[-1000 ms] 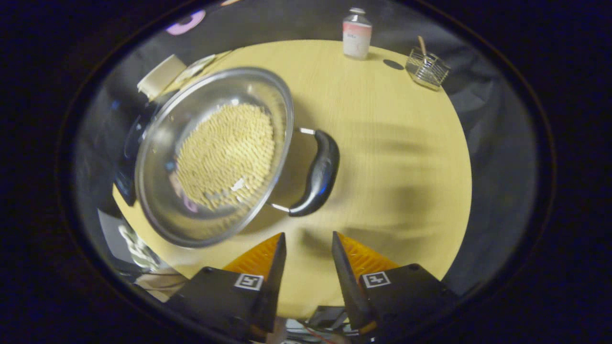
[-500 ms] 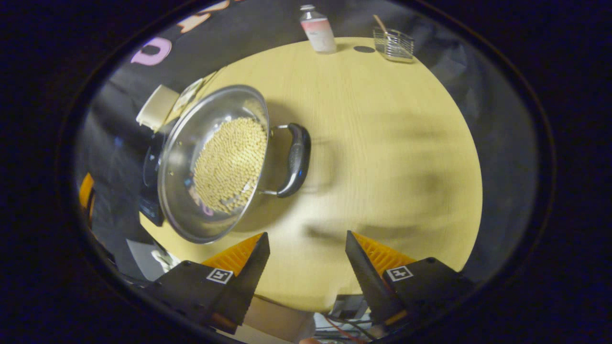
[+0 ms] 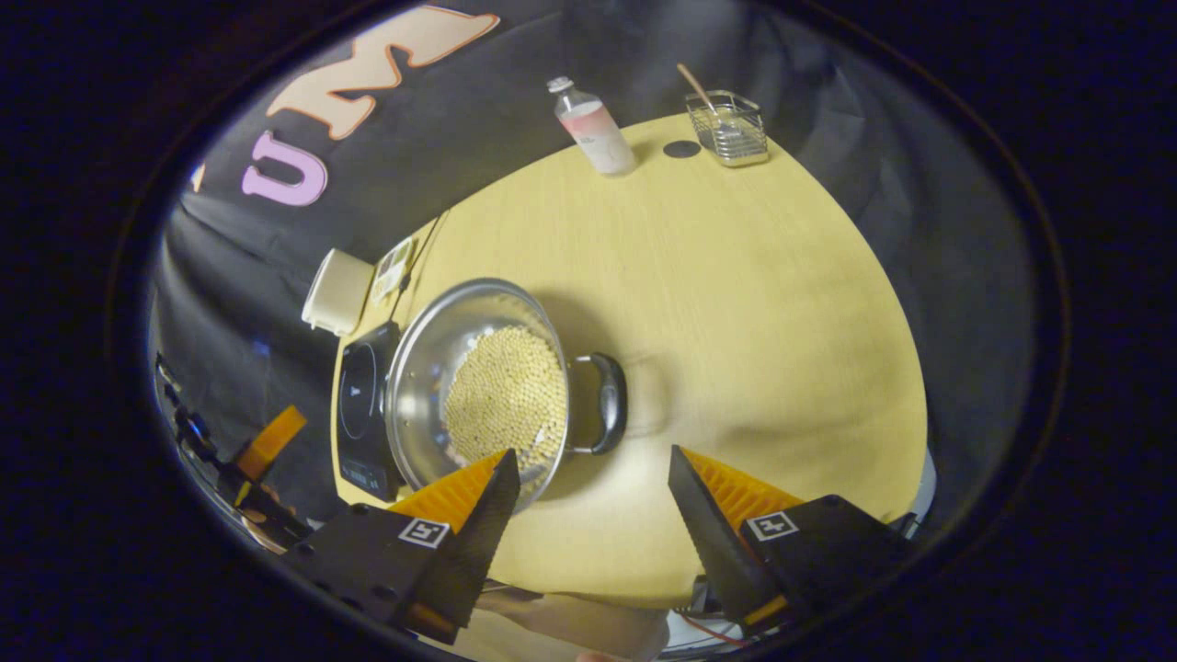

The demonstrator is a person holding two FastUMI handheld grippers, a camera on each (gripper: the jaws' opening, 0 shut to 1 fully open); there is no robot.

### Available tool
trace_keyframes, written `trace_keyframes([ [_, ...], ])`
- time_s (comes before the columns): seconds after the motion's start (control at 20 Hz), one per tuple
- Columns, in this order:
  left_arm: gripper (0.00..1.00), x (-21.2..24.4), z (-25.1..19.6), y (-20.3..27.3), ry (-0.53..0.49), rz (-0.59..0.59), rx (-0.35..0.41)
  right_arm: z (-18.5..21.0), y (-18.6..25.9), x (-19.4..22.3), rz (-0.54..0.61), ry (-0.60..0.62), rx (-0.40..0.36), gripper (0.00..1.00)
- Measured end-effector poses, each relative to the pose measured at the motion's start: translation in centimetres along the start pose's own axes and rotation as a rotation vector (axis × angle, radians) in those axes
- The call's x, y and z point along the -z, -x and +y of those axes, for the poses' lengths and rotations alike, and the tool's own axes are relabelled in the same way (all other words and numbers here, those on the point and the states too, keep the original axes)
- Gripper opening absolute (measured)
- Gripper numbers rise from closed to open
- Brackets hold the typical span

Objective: First push the handle of the pot to place it horizontally, then grasp the pot with both hands and set it on the induction cooktop.

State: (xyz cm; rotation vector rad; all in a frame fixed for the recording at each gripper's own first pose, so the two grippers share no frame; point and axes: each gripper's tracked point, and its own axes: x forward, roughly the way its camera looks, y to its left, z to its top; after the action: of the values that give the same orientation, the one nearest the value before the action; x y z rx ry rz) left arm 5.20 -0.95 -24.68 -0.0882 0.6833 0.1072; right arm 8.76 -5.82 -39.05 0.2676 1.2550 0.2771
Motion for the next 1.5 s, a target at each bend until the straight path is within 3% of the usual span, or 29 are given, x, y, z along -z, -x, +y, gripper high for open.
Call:
trace_keyframes([
  [0.05,0.95,0.3,-0.2,-1.0,-0.006,0.029,0.016,-0.1,-0.6,-0.2,0.007,-0.011,0.011,1.0],
  [0.1,0.95,0.8,-0.4,-2.0,-0.013,0.061,0.033,-0.2,-1.3,-0.4,0.014,-0.019,0.02,1.0],
  [0.15,0.95,1.1,-0.7,-2.9,-0.017,0.088,0.052,-0.4,-2.0,-0.6,0.02,-0.027,0.027,0.93],
  [0.35,0.96,3.0,-1.6,-5.8,-0.002,0.196,0.105,-0.6,-3.9,-1.1,0.044,-0.062,0.023,0.94],
  [0.4,0.96,3.4,-1.8,-6.4,-0.011,0.218,0.112,-0.6,-4.5,-1.2,0.05,-0.069,0.022,1.0],
  [0.45,0.96,3.8,-1.8,-6.9,-0.023,0.238,0.115,-0.6,-5.1,-1.4,0.057,-0.075,0.019,1.0],
  [0.5,0.96,4.4,-1.7,-7.5,-0.035,0.264,0.113,-0.5,-5.4,-1.4,0.065,-0.08,0.015,0.94],
  [1.1,0.96,8.6,-3.5,-11.2,-0.004,0.449,0.138,-0.1,-9.5,-0.2,0.14,-0.152,-0.015,0.89],
  [1.15,0.96,8.8,-3.6,-11.4,0.0,0.455,0.136,-0.1,-9.7,0.0,0.147,-0.158,-0.019,0.99],
  [1.2,0.96,9.0,-3.6,-11.6,0.003,0.463,0.136,-0.2,-9.9,0.1,0.149,-0.161,-0.017,0.89],
  [1.25,0.96,9.2,-3.7,-11.7,0.005,0.47,0.139,-0.4,-10.2,0.1,0.148,-0.158,-0.014,0.89],
  [1.35,0.93,9.6,-3.9,-12.2,0.007,0.482,0.137,-0.4,-10.5,0.3,0.156,-0.154,-0.014,0.75],
  [1.45,0.88,9.7,-2.5,-12.5,-0.028,0.484,0.091,0.0,-10.7,0.5,0.158,-0.161,-0.038,0.7],
  [1.5,0.79,10.0,-2.7,-12.8,-0.019,0.491,0.093,0.0,-11.0,0.4,0.162,-0.172,-0.033,0.61],
])
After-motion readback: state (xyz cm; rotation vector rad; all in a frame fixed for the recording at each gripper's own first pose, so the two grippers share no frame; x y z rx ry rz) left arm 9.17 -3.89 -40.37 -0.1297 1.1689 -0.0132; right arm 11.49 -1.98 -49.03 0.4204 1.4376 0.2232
